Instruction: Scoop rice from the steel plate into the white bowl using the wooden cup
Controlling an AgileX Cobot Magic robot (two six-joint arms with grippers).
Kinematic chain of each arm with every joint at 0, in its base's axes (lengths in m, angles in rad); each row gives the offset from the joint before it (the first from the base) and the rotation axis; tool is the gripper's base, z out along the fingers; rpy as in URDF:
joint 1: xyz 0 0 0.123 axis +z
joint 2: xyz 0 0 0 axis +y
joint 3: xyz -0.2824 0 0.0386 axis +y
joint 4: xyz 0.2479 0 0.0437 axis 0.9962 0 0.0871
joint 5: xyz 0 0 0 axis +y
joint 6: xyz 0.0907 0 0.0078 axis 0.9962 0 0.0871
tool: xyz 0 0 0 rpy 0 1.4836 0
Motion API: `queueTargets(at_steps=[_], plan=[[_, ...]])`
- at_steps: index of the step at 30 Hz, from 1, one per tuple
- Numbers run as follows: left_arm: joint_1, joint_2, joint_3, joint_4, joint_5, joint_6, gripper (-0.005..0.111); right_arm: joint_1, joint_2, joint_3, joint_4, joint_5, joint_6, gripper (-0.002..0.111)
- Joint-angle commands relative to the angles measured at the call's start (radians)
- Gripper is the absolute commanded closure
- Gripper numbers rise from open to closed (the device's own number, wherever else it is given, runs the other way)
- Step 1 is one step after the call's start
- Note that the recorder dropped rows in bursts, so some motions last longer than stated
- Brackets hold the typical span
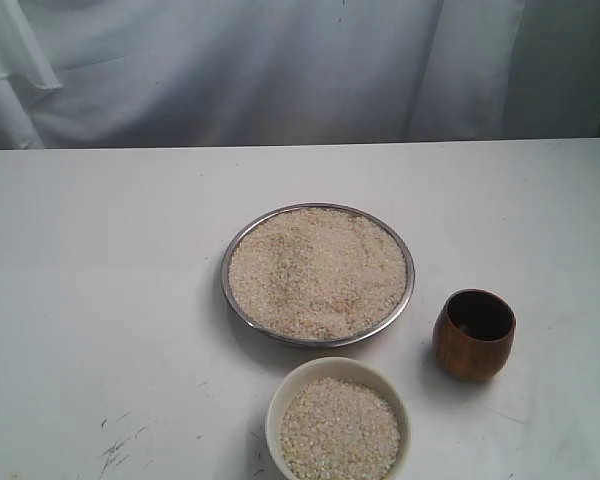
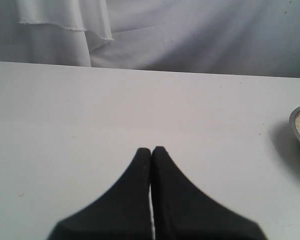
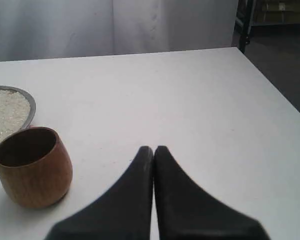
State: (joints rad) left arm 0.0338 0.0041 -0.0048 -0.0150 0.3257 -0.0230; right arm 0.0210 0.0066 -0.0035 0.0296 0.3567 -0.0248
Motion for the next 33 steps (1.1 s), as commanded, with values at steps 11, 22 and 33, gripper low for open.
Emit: queueTargets(at_steps=[11,22,33], plan=[[-0.003,-0.004,0.005,0.001,-0.007,-0.001,0.107,-0.003,-0.007,0.003,-0.014,-0.385,-0.010,0.108],[-0.003,-0.004,0.005,0.001,-0.007,-0.001,0.107,-0.003,-0.007,0.003,0.040,-0.993,0.034,0.108],[-0.003,-0.004,0.005,0.001,-0.007,-0.001,0.107,-0.003,0.066,-0.180,0.154,-0.977,-0.080,0.108]])
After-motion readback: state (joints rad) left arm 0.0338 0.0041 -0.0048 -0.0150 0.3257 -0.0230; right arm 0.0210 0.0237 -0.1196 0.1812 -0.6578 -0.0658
